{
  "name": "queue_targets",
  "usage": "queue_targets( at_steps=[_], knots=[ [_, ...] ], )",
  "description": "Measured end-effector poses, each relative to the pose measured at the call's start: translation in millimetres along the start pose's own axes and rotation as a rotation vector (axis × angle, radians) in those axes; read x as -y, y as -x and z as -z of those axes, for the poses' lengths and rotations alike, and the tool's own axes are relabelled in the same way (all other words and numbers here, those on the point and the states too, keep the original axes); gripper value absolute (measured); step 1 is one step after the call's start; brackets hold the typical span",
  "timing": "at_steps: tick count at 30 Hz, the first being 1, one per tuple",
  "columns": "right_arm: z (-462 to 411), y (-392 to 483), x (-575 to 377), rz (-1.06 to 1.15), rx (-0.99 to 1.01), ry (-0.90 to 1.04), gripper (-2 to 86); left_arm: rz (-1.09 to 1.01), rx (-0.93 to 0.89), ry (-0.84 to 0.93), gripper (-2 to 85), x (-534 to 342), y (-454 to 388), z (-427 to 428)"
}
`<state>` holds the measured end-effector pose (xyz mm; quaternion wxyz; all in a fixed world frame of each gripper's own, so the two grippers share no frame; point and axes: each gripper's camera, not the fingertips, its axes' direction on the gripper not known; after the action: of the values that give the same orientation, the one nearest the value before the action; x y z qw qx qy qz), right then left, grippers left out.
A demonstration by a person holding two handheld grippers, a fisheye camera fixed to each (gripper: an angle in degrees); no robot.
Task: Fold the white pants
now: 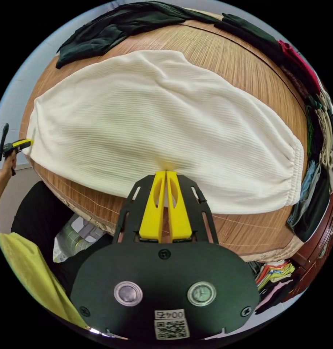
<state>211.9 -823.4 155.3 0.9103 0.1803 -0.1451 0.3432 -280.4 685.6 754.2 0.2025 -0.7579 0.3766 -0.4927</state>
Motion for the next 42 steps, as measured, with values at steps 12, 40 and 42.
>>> queue_targets(
  at_steps=[12, 40, 42],
  knots=[
    [-21.4, -14.4, 9.2, 0.006, 0.049, 0.023, -0.7, -0.106, 0.134, -0.138, 0.3, -6.3, -45.1, -20.1],
    [-83.6, -23.3, -22.5, 0.274, -0.072, 0.161, -0.5, -0.293, 0.099, -0.177, 0.5, 12.9, -39.9, -98.9],
    [-87.9, -16.3, -38.0, 0.242, -0.137, 0.11, -0.3, -0.274, 0.084, -0.217, 0.7, 7.8, -33.7, -107.6]
  ],
)
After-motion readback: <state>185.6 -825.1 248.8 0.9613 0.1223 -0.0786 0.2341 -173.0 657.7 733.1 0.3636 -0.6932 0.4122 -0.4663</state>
